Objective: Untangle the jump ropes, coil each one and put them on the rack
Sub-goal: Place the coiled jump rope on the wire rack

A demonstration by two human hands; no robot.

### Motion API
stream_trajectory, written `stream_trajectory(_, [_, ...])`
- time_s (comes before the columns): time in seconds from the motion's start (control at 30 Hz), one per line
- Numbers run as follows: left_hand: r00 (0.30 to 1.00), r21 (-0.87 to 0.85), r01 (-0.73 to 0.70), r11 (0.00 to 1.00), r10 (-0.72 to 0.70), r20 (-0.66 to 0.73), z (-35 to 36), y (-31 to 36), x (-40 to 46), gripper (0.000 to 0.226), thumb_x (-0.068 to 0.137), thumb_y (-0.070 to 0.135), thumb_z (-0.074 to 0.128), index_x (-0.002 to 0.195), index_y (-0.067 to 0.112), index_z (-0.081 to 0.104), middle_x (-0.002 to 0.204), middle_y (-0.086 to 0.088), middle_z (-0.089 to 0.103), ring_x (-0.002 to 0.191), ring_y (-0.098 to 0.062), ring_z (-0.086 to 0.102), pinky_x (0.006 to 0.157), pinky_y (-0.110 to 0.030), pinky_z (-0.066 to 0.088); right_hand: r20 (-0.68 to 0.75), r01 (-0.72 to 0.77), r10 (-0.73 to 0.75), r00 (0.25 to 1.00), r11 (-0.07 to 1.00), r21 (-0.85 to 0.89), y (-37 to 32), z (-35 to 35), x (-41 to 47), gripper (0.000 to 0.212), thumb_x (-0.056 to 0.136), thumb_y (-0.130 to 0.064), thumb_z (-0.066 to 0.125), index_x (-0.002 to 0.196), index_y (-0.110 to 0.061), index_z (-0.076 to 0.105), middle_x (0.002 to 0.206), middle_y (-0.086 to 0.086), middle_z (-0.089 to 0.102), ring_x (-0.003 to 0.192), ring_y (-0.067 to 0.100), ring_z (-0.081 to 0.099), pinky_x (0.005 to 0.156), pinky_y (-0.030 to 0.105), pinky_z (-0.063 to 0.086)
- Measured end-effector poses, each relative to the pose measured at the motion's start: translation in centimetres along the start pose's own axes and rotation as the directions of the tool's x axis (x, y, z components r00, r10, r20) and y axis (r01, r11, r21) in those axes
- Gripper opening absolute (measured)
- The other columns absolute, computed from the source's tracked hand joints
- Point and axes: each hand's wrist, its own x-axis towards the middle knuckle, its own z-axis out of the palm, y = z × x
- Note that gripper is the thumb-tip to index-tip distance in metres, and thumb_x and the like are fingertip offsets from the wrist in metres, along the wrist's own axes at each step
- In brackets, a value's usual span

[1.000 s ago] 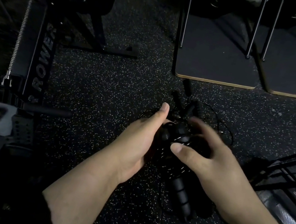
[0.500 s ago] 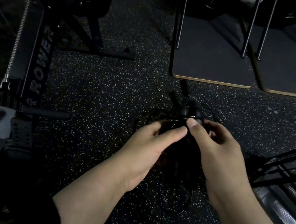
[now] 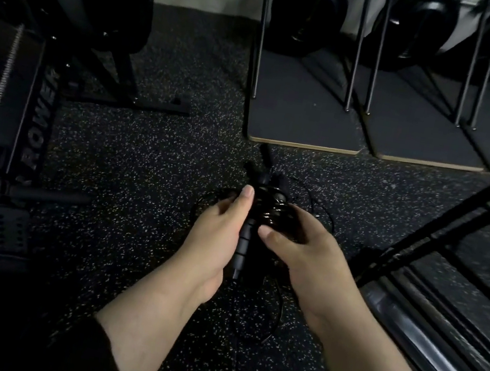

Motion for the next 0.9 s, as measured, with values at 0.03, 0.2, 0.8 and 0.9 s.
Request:
stream_trajectory(0.03, [1.000,-0.008,0.008,1.000,-0.008,0.008,0.6,0.1,-0.8,0.044,0.097,0.061,0.053,0.109,0.025,0.074,0.096,-0.001,0.080,0.092,-0.020,0.078,0.086,-0.046,0.062,-0.023,0.007,-0.007,1.000,1.000,0.001,0.0,-0.5,-1.0,0.050,0.088,-0.028,0.081,0.134,-0.034,0.061,0.110,-0.012,0.078,0.102,0.011,0.075,0.094,0.039,0.059])
stream_trajectory(0.2, [0.991,0.085,0.026,0.996,-0.037,0.131,5.3,1.4,-4.2,0.064,0.087,0.080,0.050,0.116,0.029,0.073,0.109,0.001,0.078,0.104,-0.021,0.074,0.093,-0.046,0.058,-0.166,0.028,-0.004,0.986,0.990,0.142,-1.9,-4.9,-6.1,0.036,0.092,-0.012,0.076,0.125,-0.025,0.067,0.104,-0.001,0.080,0.097,0.021,0.077,0.088,0.046,0.062])
stream_trajectory(0.8, [0.891,0.197,-0.228,0.953,0.123,0.436,25.1,6.0,-13.7,0.036,0.108,0.040,0.047,0.131,0.014,0.060,0.116,-0.009,0.074,0.103,-0.023,0.074,0.092,-0.044,0.060,-0.621,0.241,-0.107,0.776,0.961,0.136,-10.0,-31.4,-21.1,0.011,0.096,-0.003,0.067,0.107,-0.007,0.068,0.109,0.020,0.074,0.097,0.037,0.075,0.082,0.054,0.063])
stream_trajectory(0.9, [0.883,0.216,-0.255,0.942,0.136,0.449,27.4,6.2,-14.5,0.038,0.109,0.037,0.047,0.136,0.012,0.058,0.115,-0.009,0.073,0.101,-0.022,0.074,0.088,-0.041,0.061,-0.680,0.224,-0.109,0.725,0.971,0.083,-10.2,-37.2,-22.3,0.015,0.097,-0.003,0.066,0.111,-0.003,0.068,0.106,0.021,0.075,0.086,0.034,0.077,0.073,0.051,0.064])
